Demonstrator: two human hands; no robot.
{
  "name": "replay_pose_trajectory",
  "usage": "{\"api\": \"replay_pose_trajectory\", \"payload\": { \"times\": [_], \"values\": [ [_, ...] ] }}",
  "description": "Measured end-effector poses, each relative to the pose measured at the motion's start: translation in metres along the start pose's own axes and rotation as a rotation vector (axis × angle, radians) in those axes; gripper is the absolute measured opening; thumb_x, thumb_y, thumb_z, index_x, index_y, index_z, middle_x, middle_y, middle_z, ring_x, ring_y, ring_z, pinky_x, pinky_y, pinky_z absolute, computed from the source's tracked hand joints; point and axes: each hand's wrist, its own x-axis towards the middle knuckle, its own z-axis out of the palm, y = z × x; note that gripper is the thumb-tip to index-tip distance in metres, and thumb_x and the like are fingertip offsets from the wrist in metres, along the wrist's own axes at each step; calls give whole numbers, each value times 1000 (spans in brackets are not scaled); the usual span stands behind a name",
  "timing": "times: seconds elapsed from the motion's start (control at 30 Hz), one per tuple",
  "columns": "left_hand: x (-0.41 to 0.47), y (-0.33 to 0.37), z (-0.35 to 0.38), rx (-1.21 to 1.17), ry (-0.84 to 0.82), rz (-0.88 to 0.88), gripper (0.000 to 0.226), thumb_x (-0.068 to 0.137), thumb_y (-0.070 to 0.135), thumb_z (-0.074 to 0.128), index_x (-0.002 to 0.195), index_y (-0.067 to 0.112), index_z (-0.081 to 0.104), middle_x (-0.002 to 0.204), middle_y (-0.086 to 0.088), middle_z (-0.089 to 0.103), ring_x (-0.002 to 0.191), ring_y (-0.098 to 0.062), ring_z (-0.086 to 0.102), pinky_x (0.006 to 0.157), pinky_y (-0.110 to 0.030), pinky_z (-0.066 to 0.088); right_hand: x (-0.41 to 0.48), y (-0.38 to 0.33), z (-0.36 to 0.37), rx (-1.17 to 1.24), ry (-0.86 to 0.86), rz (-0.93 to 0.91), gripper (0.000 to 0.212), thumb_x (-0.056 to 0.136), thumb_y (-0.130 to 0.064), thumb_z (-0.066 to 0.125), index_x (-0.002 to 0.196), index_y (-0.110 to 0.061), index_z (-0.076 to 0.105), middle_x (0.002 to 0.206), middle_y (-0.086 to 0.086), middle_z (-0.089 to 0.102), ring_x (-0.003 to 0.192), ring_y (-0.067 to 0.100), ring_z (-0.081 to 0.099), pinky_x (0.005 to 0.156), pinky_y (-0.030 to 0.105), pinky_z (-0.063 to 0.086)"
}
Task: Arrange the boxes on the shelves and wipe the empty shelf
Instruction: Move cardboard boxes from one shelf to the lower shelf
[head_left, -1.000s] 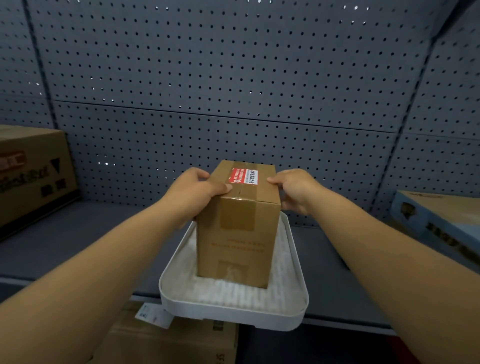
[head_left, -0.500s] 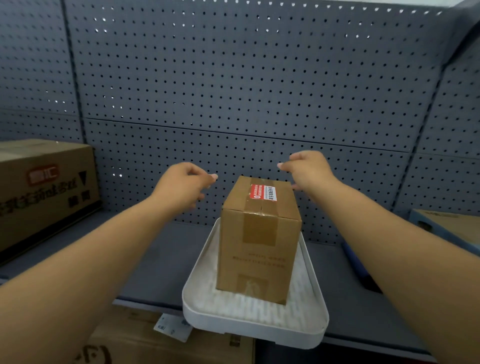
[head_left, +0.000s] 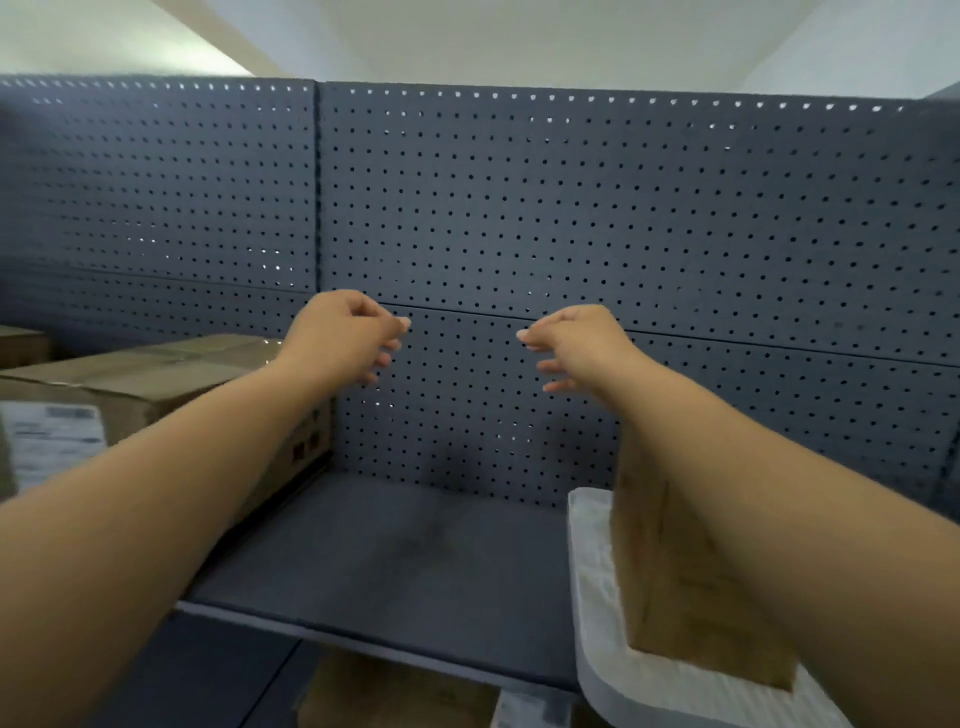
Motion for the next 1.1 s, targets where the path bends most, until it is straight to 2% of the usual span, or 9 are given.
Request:
{"api": "replay_pose_trajectory", "payload": {
  "times": [0.2, 0.33, 0.43, 0.53, 0.6, 0.77, 0.87, 0.93, 1.1],
  "values": [
    [26, -41, -98, 93, 91, 47, 18, 87, 26, 63, 87, 9, 65, 87, -11, 70, 79, -23, 66, 68, -36, 59, 2, -26, 102, -22, -62, 21, 12, 90, -18, 64, 82, -10, 62, 129, 29, 58, 107, 40, 62, 69, 36, 55],
    [38, -69, -156, 184, 201, 68, 17, 86, 30, 61, 82, 14, 64, 82, -5, 69, 82, -28, 68, 79, -46, 57, 9, -38, 162, -12, -96, 56, 11, 90, -19, 65, 85, -9, 63, 108, 19, 64, 99, 32, 62, 81, 43, 56],
    [44, -91, -187, 256, 289, 57, 17, 85, 31, 61, 85, 15, 65, 84, -4, 67, 83, -27, 64, 77, -41, 53, 18, -40, 201, -19, -136, 92, 15, 89, -20, 65, 95, -7, 62, 105, 11, 61, 94, 27, 58, 85, 45, 55],
    [52, -116, -214, 321, 364, 17, 17, 86, 31, 60, 93, 16, 64, 94, -2, 65, 90, -22, 59, 74, -34, 43, 22, -43, 238, -23, -186, 148, 41, 89, -27, 65, 120, -1, 57, 121, 19, 62, 106, 35, 61, 84, 46, 56],
    [57, -132, -228, 327, 404, -24, 24, 86, 31, 61, 104, 16, 63, 105, -4, 64, 95, -19, 56, 76, -33, 41, 26, -43, 260, -26, -226, 171, 56, 90, -35, 63, 135, -5, 47, 114, 13, 62, 108, 34, 59, 88, 48, 55],
    [67, -168, -251, 264, 439, -153, 47, 85, 34, 63, 126, 14, 53, 126, -7, 59, 109, -23, 53, 85, -33, 39, 38, -41, 302, 11, -298, 200, 59, 88, -55, 54, 128, -13, 47, 122, 9, 52, 110, 30, 54, 92, 48, 53],
    [70, -184, -258, 176, 423, -239, 49, 85, 33, 63, 129, 12, 54, 128, -7, 58, 117, -26, 52, 88, -33, 37, 48, -38, 318, 36, -294, 241, 73, 86, -61, 51, 140, -12, 41, 137, 10, 49, 120, 32, 51, 95, 49, 50],
    [71, -192, -259, 114, 361, -313, 42, 86, 32, 61, 124, 12, 59, 122, -5, 60, 112, -26, 54, 88, -34, 39, 52, -35, 325, 74, -310, 267, 73, 86, -59, 52, 142, -13, 40, 139, 11, 49, 121, 33, 50, 98, 52, 48],
    [72, -202, -258, -46, 280, -406, 16, 85, 31, 61, 80, 17, 66, 96, -11, 69, 88, -29, 63, 89, -43, 47, 57, -26, 335, 134, -300, 277, 69, 86, -52, 55, 142, -15, 41, 137, 13, 51, 119, 34, 52, 97, 53, 48]
  ]
}}
